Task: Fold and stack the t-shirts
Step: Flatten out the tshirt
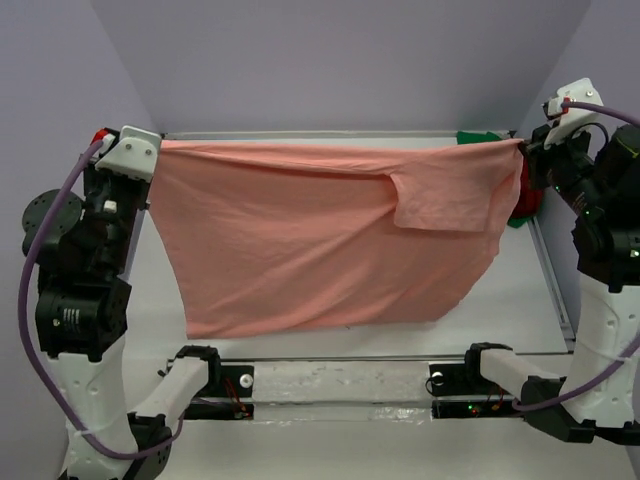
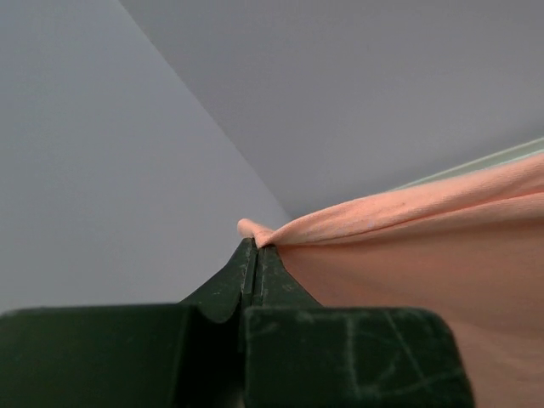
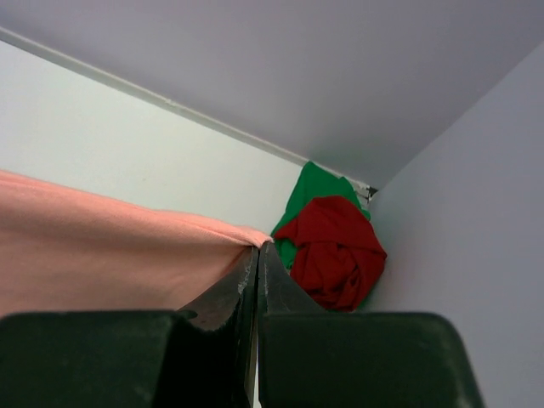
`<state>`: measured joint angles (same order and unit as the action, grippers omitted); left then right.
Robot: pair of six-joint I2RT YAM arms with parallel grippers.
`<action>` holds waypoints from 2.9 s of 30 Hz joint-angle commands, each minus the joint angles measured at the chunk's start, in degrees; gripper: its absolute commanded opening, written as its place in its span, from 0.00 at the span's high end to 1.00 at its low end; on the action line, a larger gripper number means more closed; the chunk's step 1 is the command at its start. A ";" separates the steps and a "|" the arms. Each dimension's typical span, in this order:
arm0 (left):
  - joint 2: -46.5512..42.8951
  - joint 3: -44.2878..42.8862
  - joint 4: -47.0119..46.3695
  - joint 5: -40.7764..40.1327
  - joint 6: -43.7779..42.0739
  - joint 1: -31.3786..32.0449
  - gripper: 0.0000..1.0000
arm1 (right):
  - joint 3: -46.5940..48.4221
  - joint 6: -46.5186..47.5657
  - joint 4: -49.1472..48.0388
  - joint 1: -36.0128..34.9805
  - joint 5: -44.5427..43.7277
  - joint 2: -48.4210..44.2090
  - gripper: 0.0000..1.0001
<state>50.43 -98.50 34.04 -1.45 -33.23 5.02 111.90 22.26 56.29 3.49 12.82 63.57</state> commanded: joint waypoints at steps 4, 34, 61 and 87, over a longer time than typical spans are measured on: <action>6.42 17.09 -16.61 -1.88 -2.89 -0.62 1.00 | -11.60 0.33 -17.71 0.82 -3.42 5.85 1.00; -0.40 23.23 -19.28 8.13 5.81 -4.48 1.00 | -12.20 -3.72 -12.35 0.82 4.32 3.86 1.00; 17.13 23.89 -25.87 13.93 12.40 -11.78 1.00 | -9.89 -4.77 -20.52 0.82 0.54 25.17 1.00; 3.14 22.24 -17.79 18.59 8.10 -11.61 1.00 | -10.53 -1.87 -8.48 0.82 7.39 8.17 1.00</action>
<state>61.39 -88.92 15.79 15.90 -22.33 -6.24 110.96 18.94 47.51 3.81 18.90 77.32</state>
